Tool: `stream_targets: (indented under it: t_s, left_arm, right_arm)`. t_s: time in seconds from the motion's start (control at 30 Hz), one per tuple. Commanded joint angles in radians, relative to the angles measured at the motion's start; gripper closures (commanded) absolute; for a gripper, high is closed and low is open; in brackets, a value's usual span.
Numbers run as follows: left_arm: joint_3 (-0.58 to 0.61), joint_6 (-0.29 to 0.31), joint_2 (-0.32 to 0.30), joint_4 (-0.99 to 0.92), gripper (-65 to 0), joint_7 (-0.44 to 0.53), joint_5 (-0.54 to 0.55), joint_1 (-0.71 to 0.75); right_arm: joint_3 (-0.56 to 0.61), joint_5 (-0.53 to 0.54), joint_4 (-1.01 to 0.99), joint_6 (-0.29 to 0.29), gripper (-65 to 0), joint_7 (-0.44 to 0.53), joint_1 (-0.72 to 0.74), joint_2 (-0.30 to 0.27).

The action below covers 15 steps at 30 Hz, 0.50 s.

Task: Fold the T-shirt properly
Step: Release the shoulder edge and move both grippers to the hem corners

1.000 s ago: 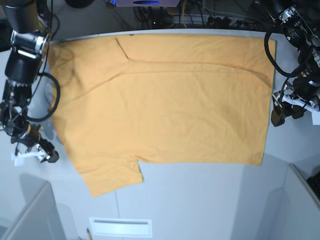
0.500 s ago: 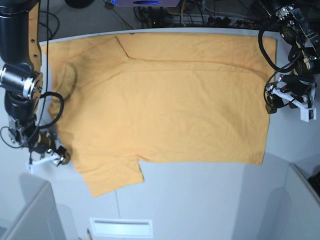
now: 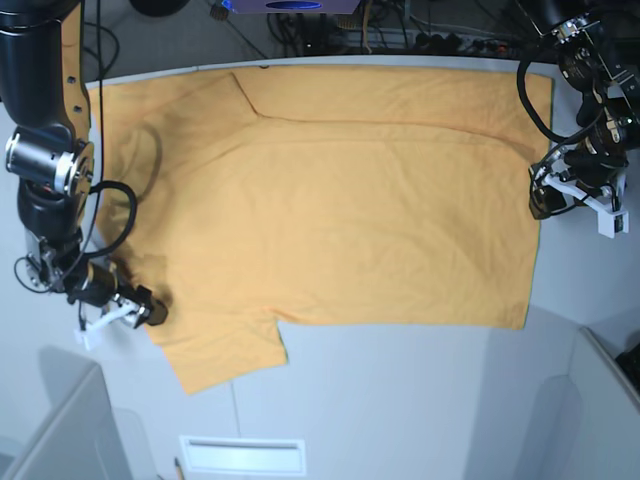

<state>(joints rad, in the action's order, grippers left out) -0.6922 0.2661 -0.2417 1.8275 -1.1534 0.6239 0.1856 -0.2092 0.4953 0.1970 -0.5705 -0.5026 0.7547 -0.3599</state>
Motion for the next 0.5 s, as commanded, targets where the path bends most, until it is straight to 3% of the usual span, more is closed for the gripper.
stream_targets:
  t_s: [0.0,0.1,0.2,0.33,0.47]
  left_arm:
    - [-0.005,0.005,-0.028,0.015,-49.2,0.019,0.007,-0.008]
    - [-0.005,0.005,-0.031,0.015,-49.2,0.019,0.007,-0.008]
    - [-0.004,0.005,-0.031,0.011,-49.2,0.019,0.007,-0.031]
    - [0.001,0.005,-0.032,-0.035,-49.2,0.017,0.007,-0.062]
    - [0.009,0.005,-0.057,-0.12,-49.2,0.017,0.006,-0.108]
  right_arm:
    - [0.003,-0.02,0.009,0.011,-45.2,-0.023,0.015,-0.009]
    - [0.003,-0.025,0.014,0.011,-40.8,-0.017,0.01,-0.009]
    - [0.003,-0.105,0.029,0.013,-34.7,-0.014,0.01,0.012]
    - [-0.008,-0.202,0.058,0.016,-33.3,-0.014,0.01,0.042]
    - [-0.008,-0.203,0.058,0.019,-32.9,-0.014,0.01,0.046]
